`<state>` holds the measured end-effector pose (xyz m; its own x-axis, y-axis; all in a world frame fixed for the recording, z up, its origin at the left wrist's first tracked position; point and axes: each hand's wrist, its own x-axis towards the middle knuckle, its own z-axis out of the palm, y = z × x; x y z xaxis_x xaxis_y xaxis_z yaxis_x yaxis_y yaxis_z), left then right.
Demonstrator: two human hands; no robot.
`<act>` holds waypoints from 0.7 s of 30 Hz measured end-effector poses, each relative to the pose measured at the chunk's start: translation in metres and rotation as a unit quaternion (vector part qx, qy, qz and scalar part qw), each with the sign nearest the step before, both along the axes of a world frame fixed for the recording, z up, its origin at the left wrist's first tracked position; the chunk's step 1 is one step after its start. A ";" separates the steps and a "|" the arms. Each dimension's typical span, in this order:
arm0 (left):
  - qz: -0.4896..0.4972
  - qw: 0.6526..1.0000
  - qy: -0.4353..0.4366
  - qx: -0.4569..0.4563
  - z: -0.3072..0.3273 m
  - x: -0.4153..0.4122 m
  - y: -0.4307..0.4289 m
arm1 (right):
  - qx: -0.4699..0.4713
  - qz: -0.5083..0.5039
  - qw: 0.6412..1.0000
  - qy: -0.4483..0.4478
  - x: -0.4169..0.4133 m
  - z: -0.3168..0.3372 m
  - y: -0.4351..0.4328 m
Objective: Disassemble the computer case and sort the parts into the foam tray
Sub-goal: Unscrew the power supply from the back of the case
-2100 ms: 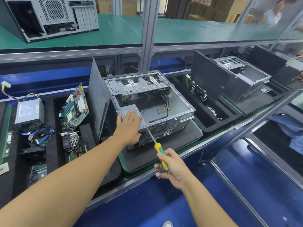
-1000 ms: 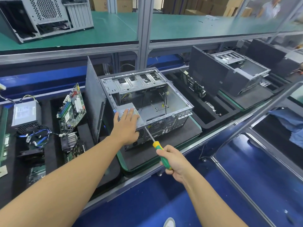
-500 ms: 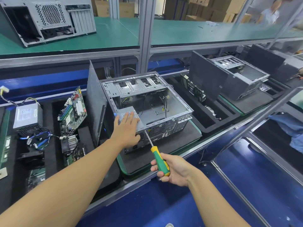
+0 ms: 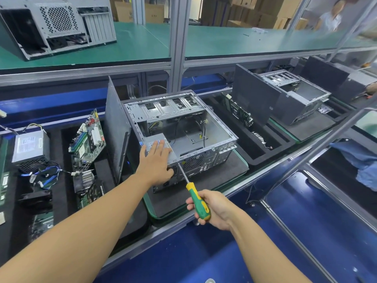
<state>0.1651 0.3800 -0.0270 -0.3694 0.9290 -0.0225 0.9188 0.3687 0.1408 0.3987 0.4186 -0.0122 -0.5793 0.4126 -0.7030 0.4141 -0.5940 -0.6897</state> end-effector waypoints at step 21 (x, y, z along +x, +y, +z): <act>-0.040 0.969 -0.003 0.242 0.013 0.023 -0.019 | 0.115 -0.052 0.992 0.007 -0.005 -0.005 -0.012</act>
